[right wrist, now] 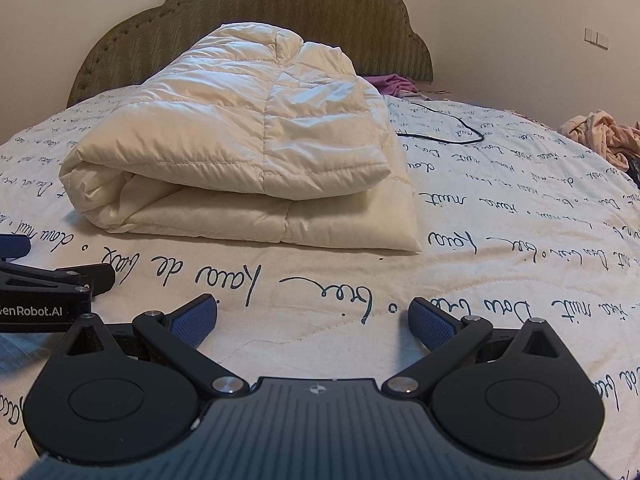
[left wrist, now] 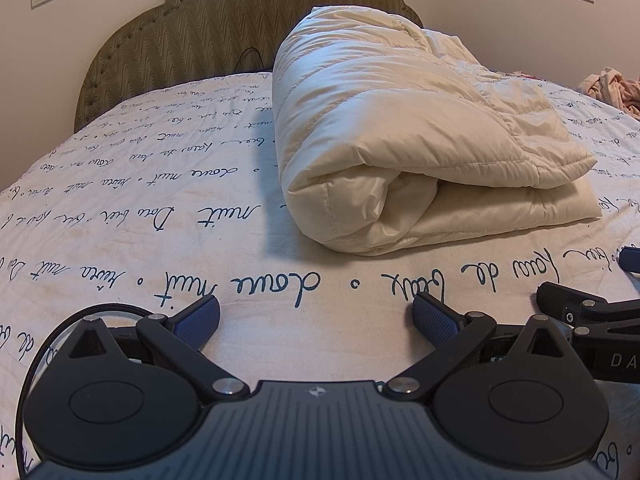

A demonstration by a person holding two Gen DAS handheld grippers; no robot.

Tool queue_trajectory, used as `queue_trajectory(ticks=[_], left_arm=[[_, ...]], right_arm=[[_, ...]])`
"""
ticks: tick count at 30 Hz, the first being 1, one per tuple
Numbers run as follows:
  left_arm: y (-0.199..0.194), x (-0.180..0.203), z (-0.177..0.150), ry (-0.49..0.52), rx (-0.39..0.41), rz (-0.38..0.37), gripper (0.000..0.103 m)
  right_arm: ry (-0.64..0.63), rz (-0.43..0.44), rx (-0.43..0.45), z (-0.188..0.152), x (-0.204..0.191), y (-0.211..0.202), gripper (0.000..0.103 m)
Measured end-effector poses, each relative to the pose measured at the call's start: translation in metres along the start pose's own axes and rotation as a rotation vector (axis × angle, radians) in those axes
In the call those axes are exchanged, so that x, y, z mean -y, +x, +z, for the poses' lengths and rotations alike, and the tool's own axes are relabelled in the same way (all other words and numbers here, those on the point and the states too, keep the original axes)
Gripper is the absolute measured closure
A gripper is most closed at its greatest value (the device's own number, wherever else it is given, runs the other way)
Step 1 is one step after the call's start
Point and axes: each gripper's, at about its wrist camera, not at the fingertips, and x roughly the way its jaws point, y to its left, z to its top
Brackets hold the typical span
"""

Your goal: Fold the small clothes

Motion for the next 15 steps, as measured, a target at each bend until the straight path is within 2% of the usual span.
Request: queue_trajectory(ticks=[15], left_arm=[[0.0000,0.0000,-0.0002,0.000,0.000,0.000,0.000]], right_arm=[[0.009,0.007,-0.007,-0.0003,0.0001,0.0013,0.000]])
